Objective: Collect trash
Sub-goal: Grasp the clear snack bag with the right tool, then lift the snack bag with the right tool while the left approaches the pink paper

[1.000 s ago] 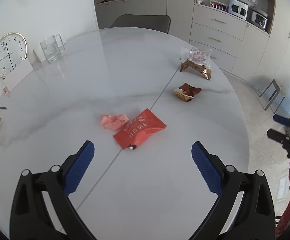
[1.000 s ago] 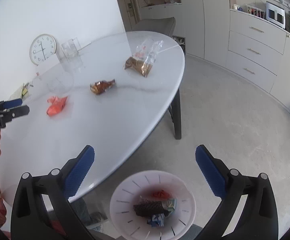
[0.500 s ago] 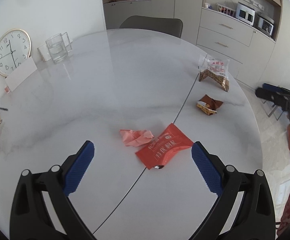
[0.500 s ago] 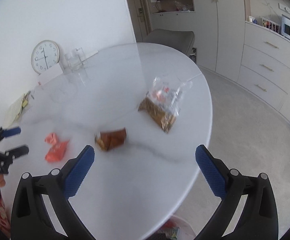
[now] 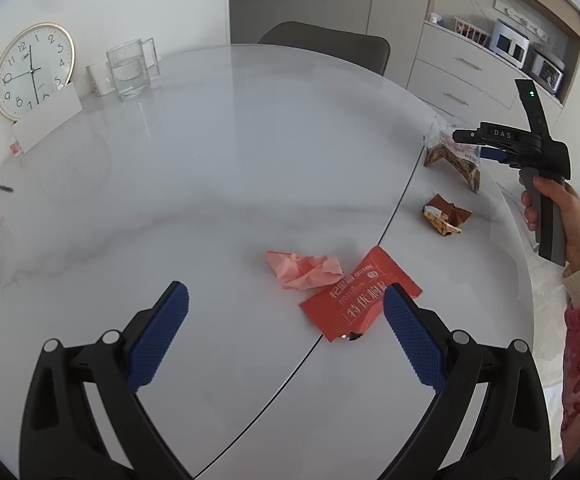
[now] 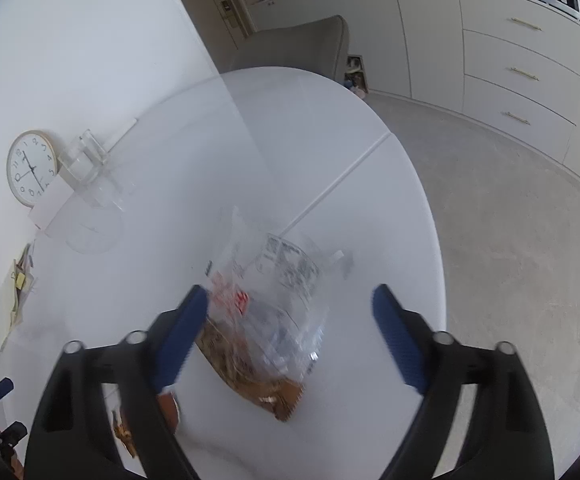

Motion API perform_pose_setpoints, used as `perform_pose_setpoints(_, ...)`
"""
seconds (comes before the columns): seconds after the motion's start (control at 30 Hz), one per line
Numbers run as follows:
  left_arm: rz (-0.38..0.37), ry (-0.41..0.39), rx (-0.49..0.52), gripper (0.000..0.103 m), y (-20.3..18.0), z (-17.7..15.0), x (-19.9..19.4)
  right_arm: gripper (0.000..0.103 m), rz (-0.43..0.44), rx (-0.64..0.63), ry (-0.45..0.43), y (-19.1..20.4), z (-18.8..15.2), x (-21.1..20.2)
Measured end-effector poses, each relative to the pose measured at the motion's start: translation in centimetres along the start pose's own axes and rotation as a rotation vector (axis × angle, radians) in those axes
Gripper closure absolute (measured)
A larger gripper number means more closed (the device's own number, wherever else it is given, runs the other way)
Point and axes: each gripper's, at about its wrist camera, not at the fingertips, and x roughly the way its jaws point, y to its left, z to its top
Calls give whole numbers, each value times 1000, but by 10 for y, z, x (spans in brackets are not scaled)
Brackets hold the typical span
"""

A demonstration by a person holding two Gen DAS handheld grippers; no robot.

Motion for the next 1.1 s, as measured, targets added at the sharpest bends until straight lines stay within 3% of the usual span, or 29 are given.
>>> perform_pose_setpoints(0.07, -11, -1, -25, 9, 4, 1, 1, 59, 25, -11, 14, 6, 3, 3)
perform_pose_setpoints(0.17, -38, 13, -51, 9, 6, 1, 4, 77, 47, -52, 29, 18, 3, 6)
perform_pose_setpoints(0.2, -41, 17, -57, 9, 6, 1, 5, 78, 47, -66, 33, 22, 3, 7)
perform_pose_setpoints(0.47, -78, 17, -31, 9, -11, -2, 6, 84, 39, -178, 9, 48, -4, -6)
perform_pose_setpoints(0.87, -79, -68, 421, 9, -67, -3, 21, 84, 46, -258, -2, 46, -11, -40)
perform_pose_setpoints(1.1, -114, -36, 564, 15, -72, -2, 40, 84, 68, -300, -4, 48, -21, -56)
